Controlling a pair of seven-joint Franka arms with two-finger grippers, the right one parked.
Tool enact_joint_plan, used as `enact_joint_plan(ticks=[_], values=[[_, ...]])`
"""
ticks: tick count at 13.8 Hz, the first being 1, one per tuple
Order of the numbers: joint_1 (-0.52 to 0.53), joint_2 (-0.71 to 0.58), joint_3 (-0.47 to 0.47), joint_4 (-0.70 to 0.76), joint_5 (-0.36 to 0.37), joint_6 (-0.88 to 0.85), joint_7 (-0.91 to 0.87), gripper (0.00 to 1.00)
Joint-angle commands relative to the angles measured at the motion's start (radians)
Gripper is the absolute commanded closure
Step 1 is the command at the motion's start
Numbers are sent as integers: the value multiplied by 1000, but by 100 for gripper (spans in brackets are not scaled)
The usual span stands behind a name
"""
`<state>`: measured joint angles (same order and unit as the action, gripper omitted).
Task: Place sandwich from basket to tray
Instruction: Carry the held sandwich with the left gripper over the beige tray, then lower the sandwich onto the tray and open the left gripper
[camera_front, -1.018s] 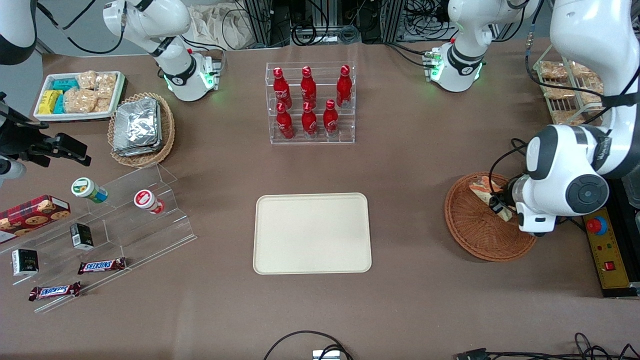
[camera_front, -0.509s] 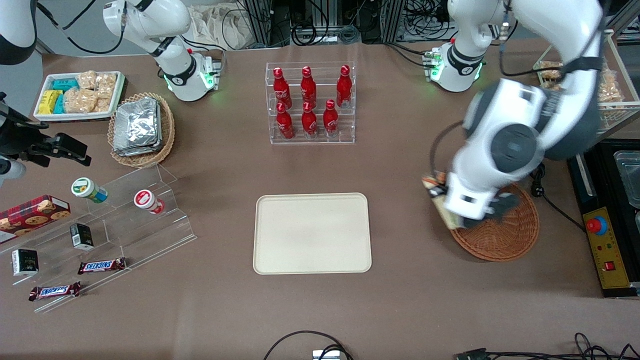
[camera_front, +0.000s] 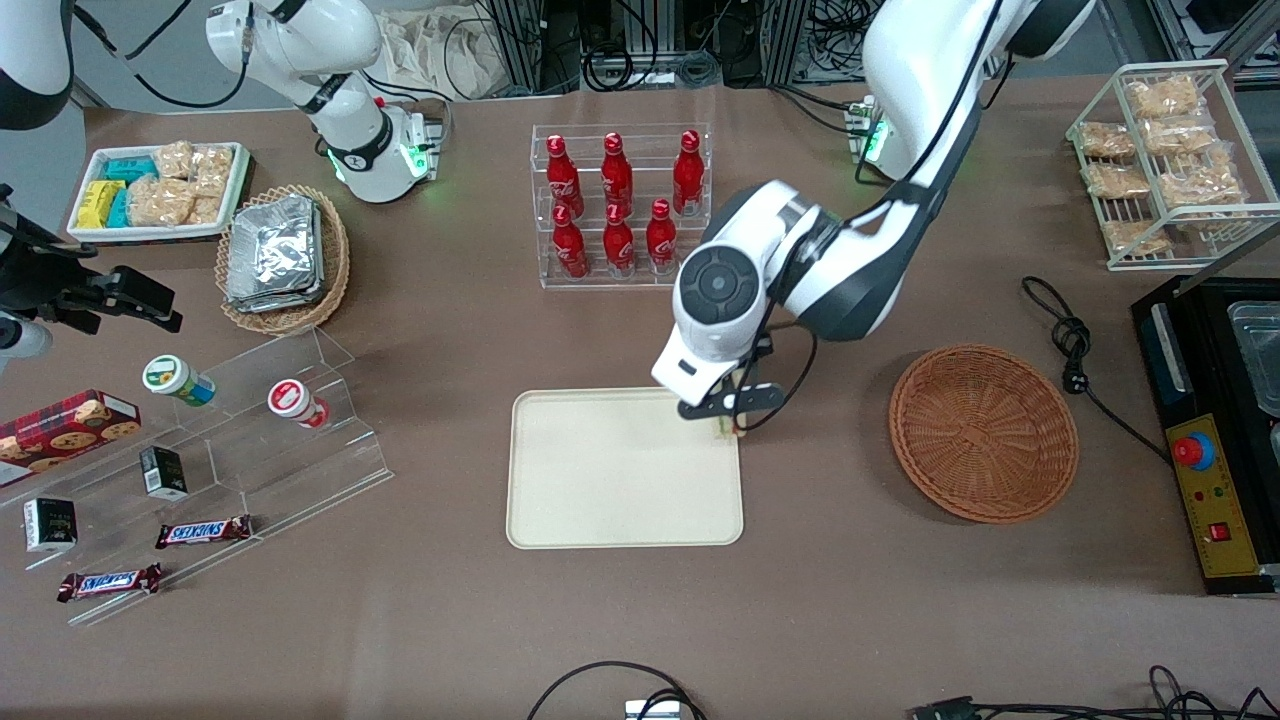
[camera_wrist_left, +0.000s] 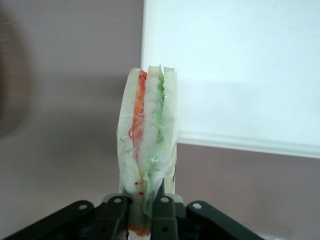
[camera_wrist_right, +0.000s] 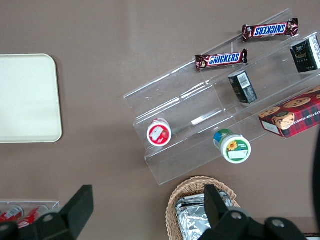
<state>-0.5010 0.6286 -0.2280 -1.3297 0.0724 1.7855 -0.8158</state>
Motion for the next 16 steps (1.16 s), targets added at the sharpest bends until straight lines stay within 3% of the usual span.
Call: enact_joint_plan(ticks=[1, 7, 11, 15, 16], values=[[-40, 80, -2, 40, 9, 90, 7, 100], [-50, 115, -2, -20, 12, 170, 27, 100], [-7, 129, 27, -11, 9, 190, 217, 100], [12, 171, 33, 15, 3, 233, 187, 100], [16, 172, 32, 15, 0, 233, 167, 94]])
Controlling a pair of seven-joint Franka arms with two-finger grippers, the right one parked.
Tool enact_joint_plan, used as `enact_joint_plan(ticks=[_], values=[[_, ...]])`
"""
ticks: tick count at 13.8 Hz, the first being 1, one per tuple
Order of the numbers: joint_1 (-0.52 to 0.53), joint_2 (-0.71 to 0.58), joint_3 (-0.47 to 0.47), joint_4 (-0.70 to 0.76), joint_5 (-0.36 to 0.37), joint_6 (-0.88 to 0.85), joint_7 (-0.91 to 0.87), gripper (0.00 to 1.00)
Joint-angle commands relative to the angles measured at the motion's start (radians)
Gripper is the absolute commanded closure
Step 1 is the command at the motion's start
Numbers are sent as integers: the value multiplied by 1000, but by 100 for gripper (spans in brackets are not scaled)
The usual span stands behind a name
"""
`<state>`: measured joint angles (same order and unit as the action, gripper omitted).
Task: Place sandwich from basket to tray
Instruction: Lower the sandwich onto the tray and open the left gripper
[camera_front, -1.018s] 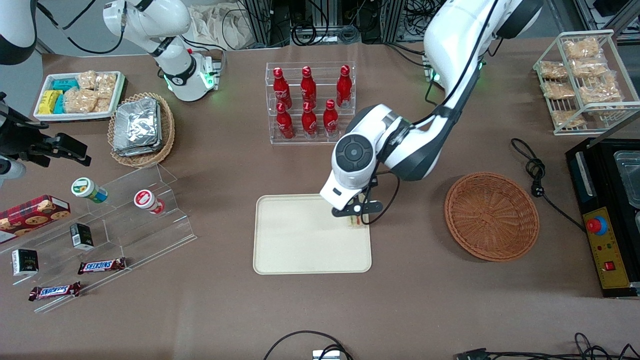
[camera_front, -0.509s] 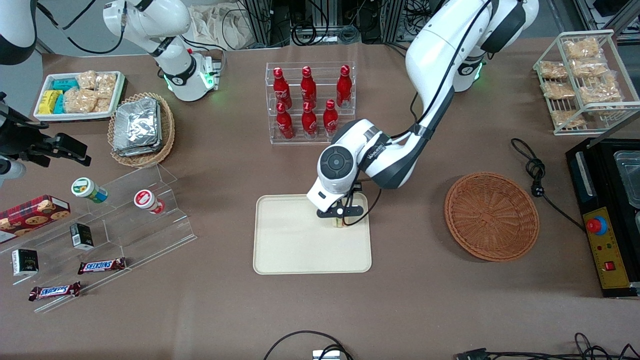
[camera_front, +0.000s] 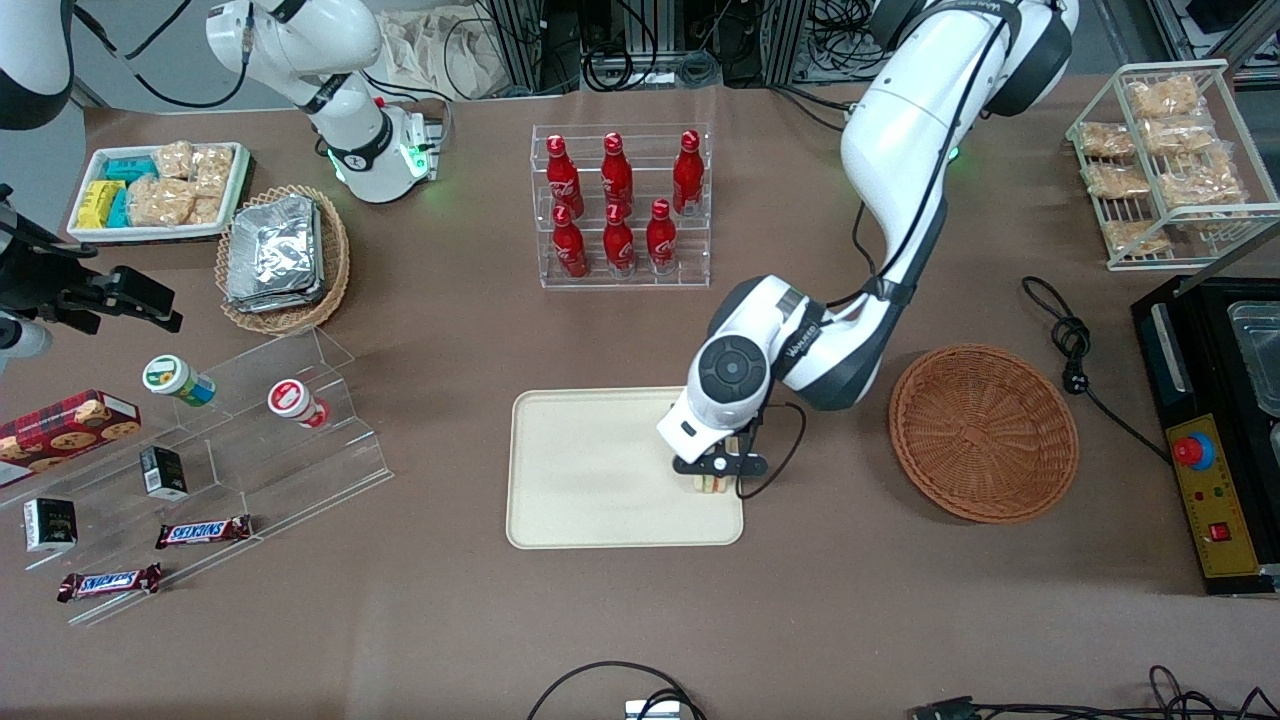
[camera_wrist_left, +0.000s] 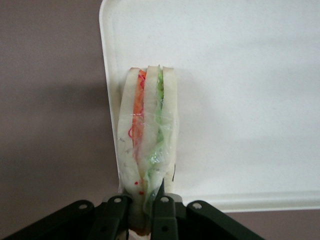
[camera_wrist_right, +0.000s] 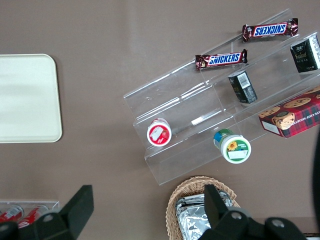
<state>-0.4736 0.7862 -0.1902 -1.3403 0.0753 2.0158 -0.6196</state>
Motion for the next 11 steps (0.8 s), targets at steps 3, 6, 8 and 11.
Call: enact_joint_plan(ticks=[3, 6, 8, 11], values=[[-13, 10, -9, 26, -5, 3, -31, 0], [-16, -42, -12, 15, -5, -22, -34, 0], [-14, -99, -12, -5, -5, -119, -25, 0], [-8, -282, -14, -147, -8, -209, -20, 0]])
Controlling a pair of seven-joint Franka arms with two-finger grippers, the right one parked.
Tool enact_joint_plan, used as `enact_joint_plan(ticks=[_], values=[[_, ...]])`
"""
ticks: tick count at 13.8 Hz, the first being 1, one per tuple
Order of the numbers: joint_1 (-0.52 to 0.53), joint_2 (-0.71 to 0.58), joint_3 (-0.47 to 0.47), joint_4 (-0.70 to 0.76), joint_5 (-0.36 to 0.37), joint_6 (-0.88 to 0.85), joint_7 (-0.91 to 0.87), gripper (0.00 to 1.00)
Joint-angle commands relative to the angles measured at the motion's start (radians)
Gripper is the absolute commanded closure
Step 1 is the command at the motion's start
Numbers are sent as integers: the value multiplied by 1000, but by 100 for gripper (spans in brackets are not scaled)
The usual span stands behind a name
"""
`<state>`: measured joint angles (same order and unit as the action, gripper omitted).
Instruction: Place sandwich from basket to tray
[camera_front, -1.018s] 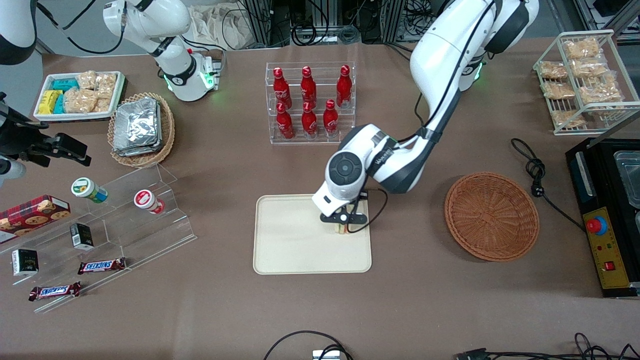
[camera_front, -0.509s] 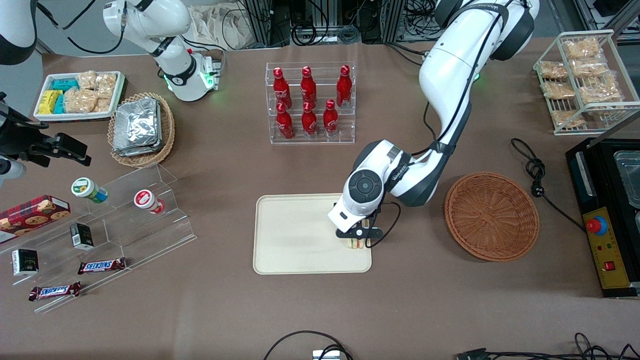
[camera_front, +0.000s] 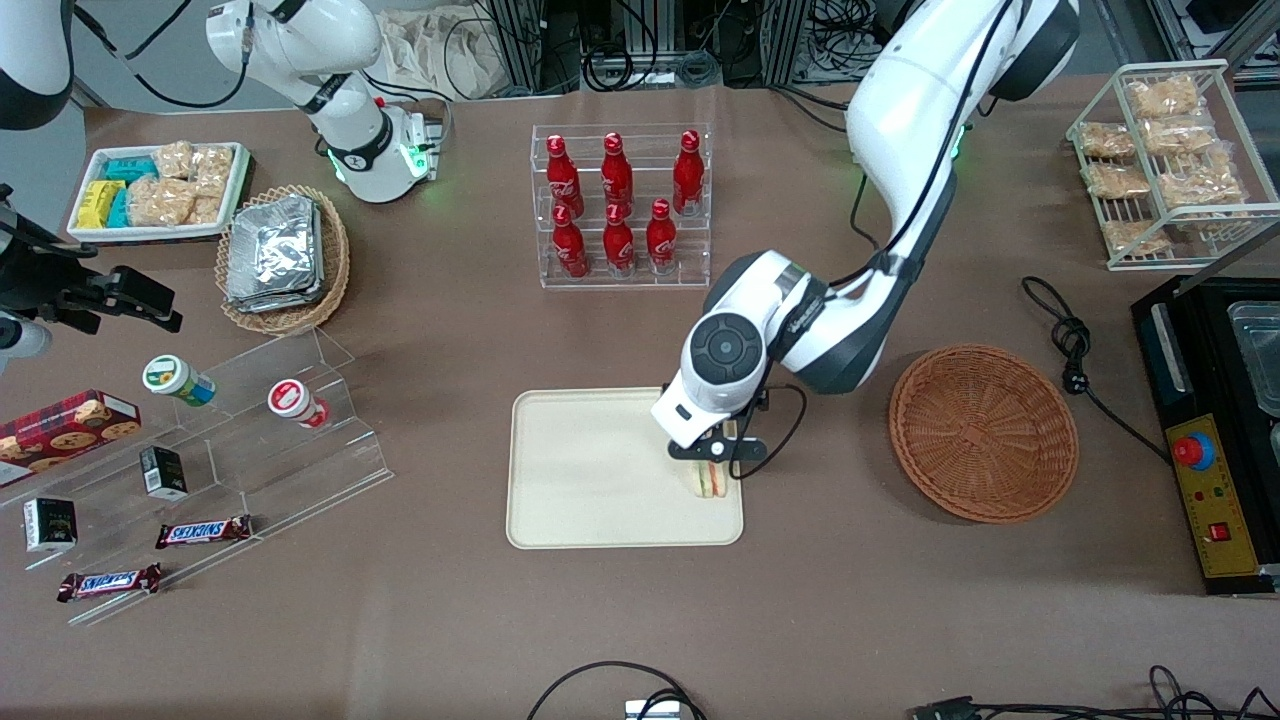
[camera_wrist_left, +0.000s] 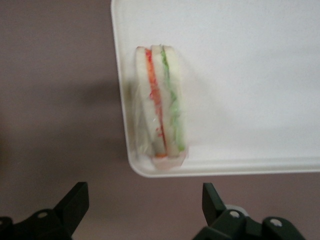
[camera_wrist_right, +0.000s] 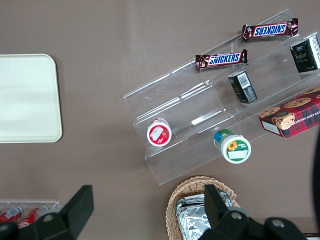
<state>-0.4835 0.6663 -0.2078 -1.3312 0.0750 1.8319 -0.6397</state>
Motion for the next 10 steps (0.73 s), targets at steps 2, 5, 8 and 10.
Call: enact_joint_plan(ticks=[2, 5, 8, 10], values=[[8, -333, 5, -332, -9, -26, 59, 0], [67, -520, 21, -474, -46, -55, 201, 0], [179, -570, 22, -441, -54, -178, 359, 0], [281, -570, 22, -401, -54, -236, 481, 0]])
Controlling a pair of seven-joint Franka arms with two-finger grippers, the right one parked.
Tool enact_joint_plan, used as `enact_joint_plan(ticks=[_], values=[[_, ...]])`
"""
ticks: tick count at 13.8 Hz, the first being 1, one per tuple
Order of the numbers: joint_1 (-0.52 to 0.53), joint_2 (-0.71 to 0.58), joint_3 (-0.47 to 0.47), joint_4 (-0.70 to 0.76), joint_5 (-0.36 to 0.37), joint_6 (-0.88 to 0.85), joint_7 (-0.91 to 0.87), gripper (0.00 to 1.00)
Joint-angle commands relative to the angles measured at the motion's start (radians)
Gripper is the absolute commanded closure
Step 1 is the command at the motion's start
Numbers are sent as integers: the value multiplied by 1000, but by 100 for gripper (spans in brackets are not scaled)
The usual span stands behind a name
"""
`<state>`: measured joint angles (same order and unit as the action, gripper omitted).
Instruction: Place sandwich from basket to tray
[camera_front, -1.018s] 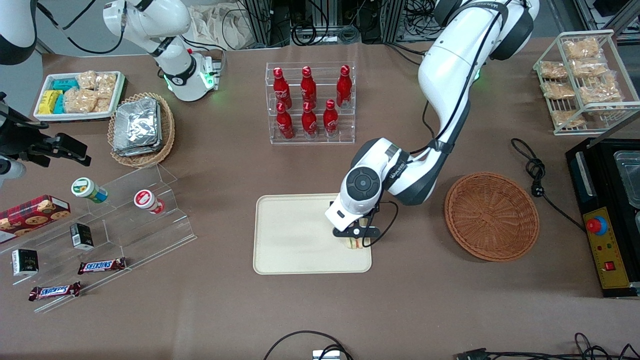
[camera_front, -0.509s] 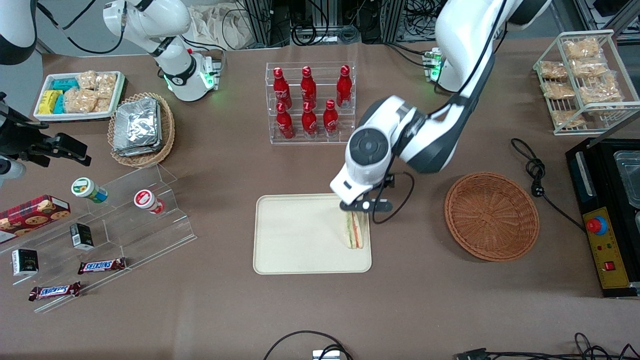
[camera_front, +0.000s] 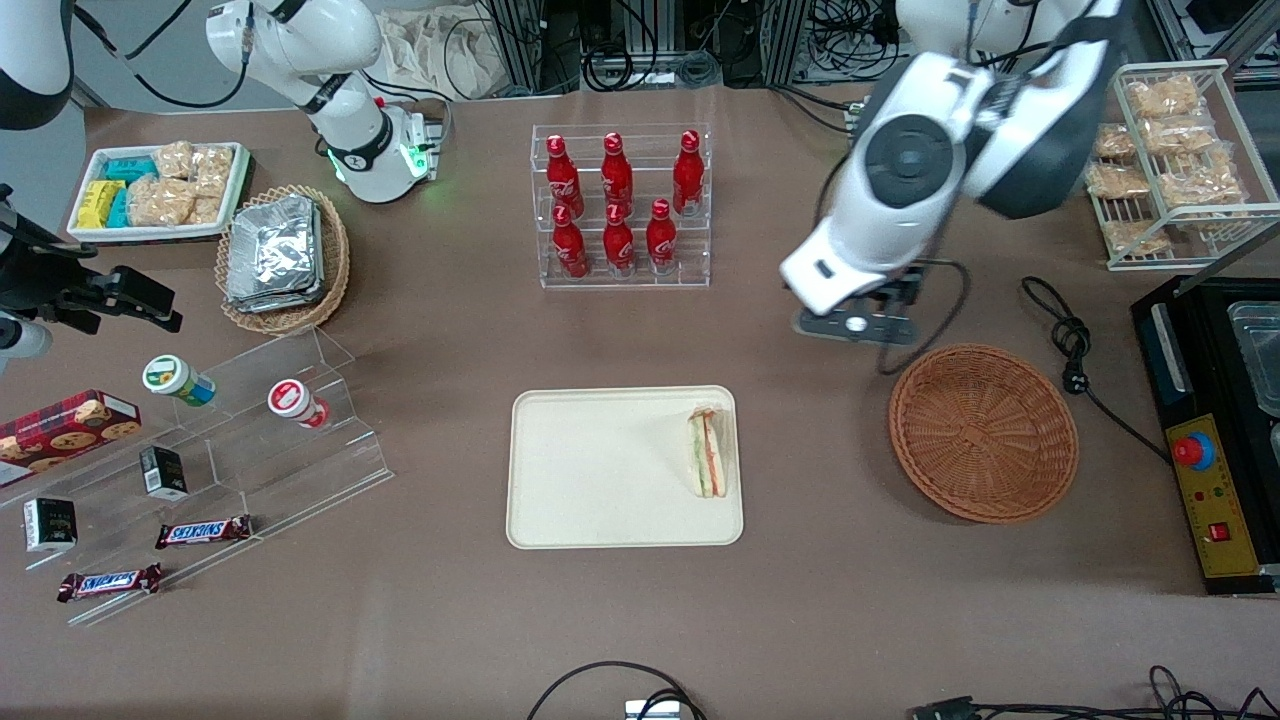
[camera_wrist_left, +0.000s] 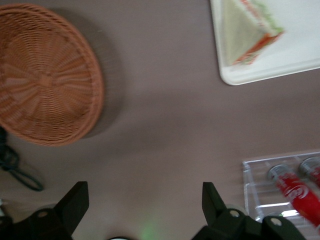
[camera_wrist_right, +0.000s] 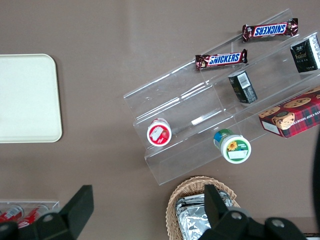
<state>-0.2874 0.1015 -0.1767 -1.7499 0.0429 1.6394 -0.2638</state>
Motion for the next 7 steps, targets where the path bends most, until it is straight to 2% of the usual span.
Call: enact_joint_plan(ticks=[1, 5, 7], values=[[126, -5, -9, 39, -20, -82, 135, 0], [284, 0, -9, 95, 1, -128, 150, 0], [323, 59, -7, 157, 34, -130, 143, 0]])
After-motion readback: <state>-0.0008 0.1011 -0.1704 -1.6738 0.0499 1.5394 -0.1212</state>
